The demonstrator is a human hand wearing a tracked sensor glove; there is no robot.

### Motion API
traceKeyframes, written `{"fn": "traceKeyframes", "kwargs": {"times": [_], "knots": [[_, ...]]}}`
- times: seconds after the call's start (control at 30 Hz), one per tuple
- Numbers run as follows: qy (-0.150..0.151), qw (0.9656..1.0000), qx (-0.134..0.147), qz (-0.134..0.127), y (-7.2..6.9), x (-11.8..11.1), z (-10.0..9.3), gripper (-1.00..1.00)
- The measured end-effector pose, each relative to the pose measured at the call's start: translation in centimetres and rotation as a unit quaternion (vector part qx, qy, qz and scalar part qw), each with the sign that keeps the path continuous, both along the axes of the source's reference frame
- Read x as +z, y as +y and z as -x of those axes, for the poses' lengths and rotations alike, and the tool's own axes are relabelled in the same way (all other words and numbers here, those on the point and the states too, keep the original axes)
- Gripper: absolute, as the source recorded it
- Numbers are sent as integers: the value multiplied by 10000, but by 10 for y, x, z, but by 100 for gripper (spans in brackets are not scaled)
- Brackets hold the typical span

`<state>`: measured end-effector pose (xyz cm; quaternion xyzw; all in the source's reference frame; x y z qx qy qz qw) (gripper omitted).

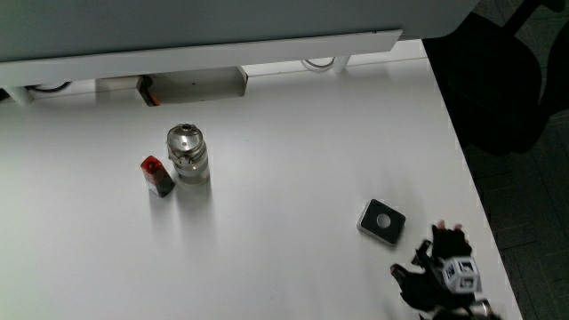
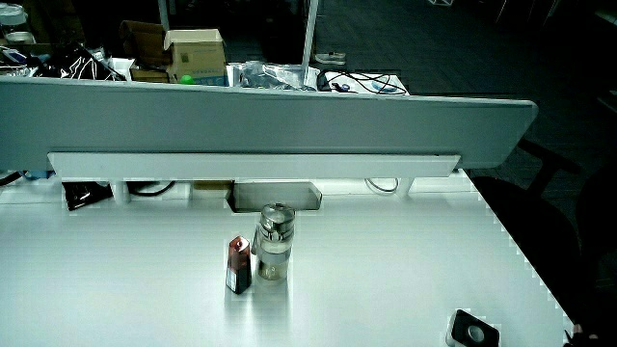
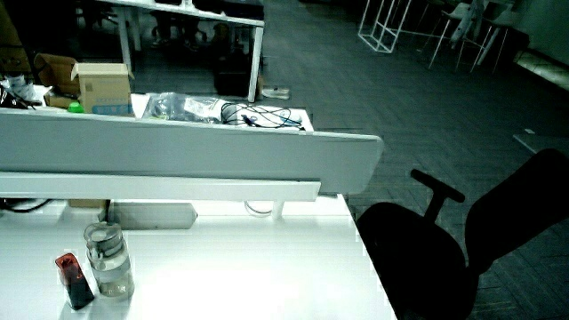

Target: Pick speaker

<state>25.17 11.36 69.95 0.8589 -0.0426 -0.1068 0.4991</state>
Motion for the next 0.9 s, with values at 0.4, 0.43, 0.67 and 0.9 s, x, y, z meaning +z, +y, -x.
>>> {"fn": "traceKeyframes", "kwargs": {"times": [0.4, 0.43, 0.67, 0.9], "knots": [[679, 9951, -13, 714, 15, 22, -8, 0], [735, 9958, -96, 543, 12, 21, -7, 0], [1100, 9937, -205, 121, 5, 13, -3, 50], [1028, 9939, -304, -256, 9, 8, 3, 100]]}}
